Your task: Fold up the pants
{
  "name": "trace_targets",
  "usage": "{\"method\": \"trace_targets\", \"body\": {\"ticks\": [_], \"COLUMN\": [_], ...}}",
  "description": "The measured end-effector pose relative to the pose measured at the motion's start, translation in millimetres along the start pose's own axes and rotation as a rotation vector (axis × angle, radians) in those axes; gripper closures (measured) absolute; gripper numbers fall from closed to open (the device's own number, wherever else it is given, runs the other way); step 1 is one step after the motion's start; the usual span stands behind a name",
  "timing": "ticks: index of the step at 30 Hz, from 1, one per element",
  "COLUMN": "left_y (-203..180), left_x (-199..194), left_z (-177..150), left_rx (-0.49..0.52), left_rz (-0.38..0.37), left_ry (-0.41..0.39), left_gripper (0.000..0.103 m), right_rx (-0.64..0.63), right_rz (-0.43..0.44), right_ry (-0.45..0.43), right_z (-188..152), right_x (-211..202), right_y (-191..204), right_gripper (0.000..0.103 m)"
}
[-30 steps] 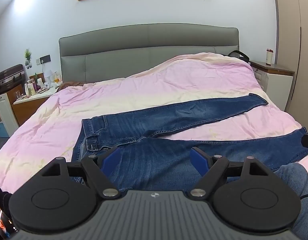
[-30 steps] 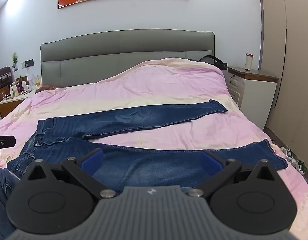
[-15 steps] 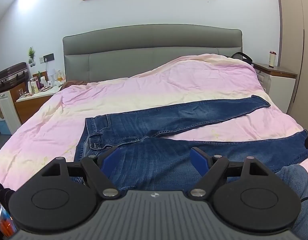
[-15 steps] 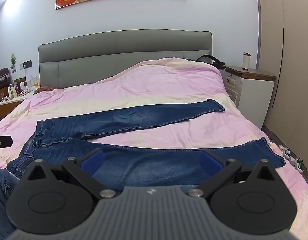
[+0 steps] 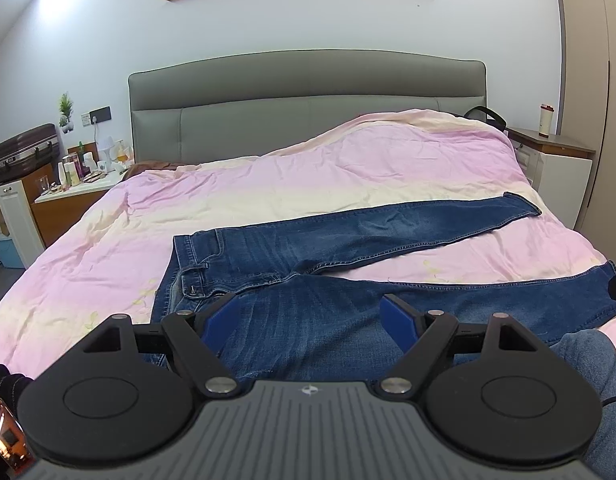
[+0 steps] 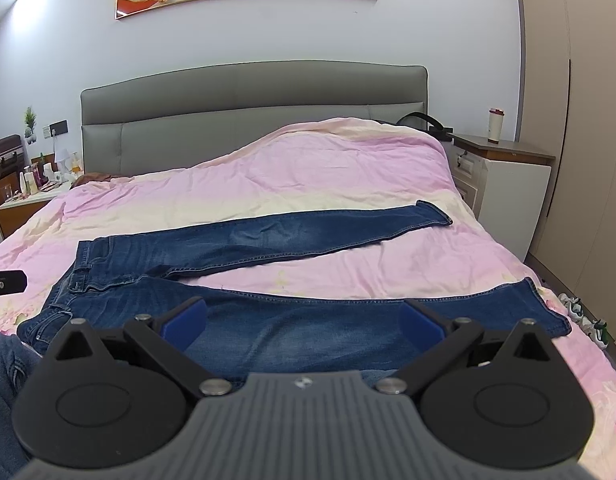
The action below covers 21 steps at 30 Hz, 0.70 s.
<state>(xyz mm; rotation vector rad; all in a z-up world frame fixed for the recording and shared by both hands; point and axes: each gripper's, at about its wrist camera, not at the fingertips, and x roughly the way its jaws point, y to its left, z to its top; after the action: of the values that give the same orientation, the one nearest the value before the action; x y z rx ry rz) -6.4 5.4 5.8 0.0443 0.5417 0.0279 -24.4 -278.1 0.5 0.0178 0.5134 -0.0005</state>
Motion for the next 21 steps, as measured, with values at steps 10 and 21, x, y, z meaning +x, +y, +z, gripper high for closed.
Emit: {"method": "trace_targets", "body": {"ticks": [10, 21], "left_y": [1.1, 2.5], "left_x": [-5.9, -9.0], "left_z": [-0.5, -1.4], "left_rx": [-0.005, -0.006], "left_rz": [0.006, 0.013], "left_ry": [-0.008, -0.012], "left_gripper": [0.01, 0.01], "right_rx": [-0.007, -0.01], "right_rz": [0.005, 0.017], "right_ry": [-0.013, -0.032], "right_z": [-0.1, 1.1], "right_x": [-3.6, -5.7], "right_y": [2.8, 3.2], "right_gripper": [0.005, 0.005]}}
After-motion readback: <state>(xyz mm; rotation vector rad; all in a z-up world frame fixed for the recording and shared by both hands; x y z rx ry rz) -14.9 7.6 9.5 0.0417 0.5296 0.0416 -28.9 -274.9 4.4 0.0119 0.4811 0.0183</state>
